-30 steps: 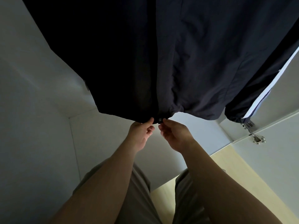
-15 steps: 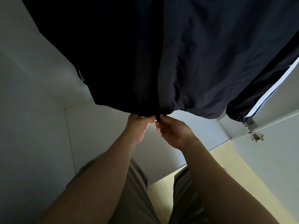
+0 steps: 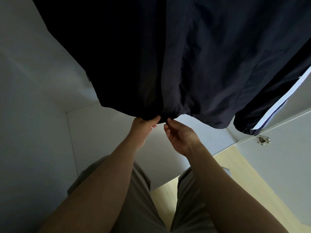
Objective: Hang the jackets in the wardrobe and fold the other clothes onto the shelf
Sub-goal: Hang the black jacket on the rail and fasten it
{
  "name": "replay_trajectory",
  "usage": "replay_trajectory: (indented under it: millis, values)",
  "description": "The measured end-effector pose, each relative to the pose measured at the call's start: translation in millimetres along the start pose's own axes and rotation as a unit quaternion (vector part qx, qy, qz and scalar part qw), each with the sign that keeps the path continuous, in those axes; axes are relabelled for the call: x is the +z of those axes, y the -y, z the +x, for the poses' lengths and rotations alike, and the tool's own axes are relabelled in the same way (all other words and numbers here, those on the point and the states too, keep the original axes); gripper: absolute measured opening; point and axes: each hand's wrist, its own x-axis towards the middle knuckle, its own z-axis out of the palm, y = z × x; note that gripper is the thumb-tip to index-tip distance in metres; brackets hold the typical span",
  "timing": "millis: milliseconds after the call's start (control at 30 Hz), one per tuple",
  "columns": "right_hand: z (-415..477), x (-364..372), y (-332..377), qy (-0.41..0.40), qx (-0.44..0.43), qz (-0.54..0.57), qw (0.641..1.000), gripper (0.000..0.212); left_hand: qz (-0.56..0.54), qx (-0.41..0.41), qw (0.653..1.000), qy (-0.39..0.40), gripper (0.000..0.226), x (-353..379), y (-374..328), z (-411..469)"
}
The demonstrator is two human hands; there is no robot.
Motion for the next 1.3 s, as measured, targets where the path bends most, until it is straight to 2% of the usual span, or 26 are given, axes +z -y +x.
replay_trajectory:
  millis: [167, 233, 367, 533, 733, 933, 1233, 1300]
  values:
    - [5.0, 3.9, -10.5, -0.024, -0.016, -0.066, 0.997, 0.015, -0.008, -0.008, 1.000, 0.029, 0.027, -3.5, 1.2, -2.2]
    - [5.6, 3.3, -12.4, -0.035, -0.025, -0.087, 0.995, 0.003, 0.002, 0.008, 0.999, 0.042, 0.025, -5.0, 1.2, -2.8]
    - [5.5, 3.8, -15.1, -0.030, -0.042, -0.118, 0.992, 0.018, 0.028, 0.041, 0.997, 0.067, 0.035, -7.0, 1.8, -3.9]
    - [6.1, 2.0, -14.2, -0.053, -0.041, -0.112, 0.991, 0.023, 0.098, 0.073, 0.992, 0.016, 0.030, -3.7, 2.7, 0.0]
    - [11.2, 8.7, -17.9, -0.085, -0.077, -0.148, 0.982, 0.026, 0.248, 0.164, 0.954, -0.025, 0.035, 6.8, 6.9, 2.5]
    - [15.3, 11.6, -21.7, -0.094, -0.058, -0.125, 0.986, 0.015, 0.300, 0.205, 0.931, -0.050, 0.037, 12.2, 9.9, 6.2]
    - [9.2, 21.7, -9.1, -0.105, -0.026, -0.148, 0.983, 0.014, 0.287, 0.183, 0.938, -0.059, 0.037, 12.8, 6.6, 5.6]
    - [4.7, 22.4, -3.9, -0.126, -0.024, -0.153, 0.980, 0.016, 0.264, 0.145, 0.952, -0.062, 0.038, 13.6, 5.6, 2.2]
